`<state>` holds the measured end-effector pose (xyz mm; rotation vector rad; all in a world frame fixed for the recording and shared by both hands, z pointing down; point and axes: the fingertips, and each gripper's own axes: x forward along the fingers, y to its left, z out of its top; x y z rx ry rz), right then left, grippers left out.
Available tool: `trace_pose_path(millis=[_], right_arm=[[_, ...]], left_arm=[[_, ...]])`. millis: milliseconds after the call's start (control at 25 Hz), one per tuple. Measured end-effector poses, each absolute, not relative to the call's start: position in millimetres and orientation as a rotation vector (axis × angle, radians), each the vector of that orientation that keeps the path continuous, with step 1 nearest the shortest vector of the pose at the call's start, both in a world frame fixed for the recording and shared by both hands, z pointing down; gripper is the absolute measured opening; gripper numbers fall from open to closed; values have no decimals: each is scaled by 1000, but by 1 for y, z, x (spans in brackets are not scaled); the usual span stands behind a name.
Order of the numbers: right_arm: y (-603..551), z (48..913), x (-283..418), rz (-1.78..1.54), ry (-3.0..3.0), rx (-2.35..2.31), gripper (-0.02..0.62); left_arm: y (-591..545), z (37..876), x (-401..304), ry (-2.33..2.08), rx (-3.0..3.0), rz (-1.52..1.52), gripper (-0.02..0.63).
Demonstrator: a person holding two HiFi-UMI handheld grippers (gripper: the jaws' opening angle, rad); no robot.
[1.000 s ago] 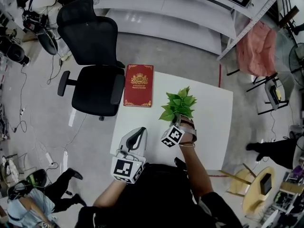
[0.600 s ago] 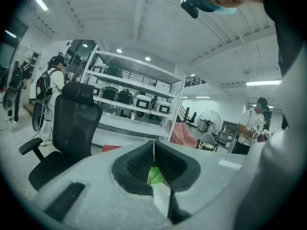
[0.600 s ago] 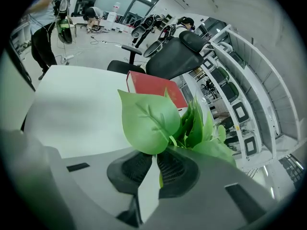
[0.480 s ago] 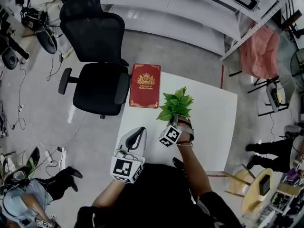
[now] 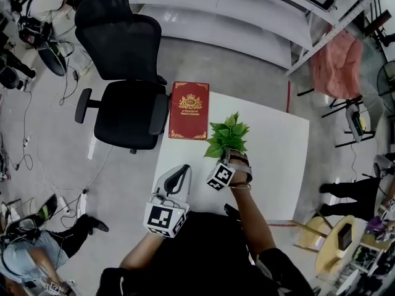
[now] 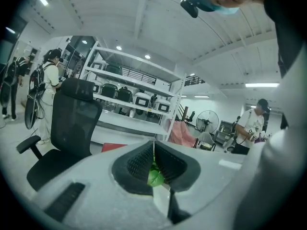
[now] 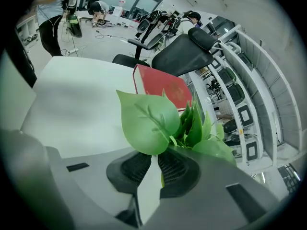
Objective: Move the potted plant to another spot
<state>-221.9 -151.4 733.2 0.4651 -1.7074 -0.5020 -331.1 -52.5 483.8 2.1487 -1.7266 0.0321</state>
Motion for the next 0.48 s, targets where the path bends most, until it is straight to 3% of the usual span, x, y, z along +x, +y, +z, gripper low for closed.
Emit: trace_pose_path(millis=[480], right_arm=[[-138,702,-215,-466,-1731,555,48]], left_arm=[[-45,485,-332,-1670,2173,-4,23]])
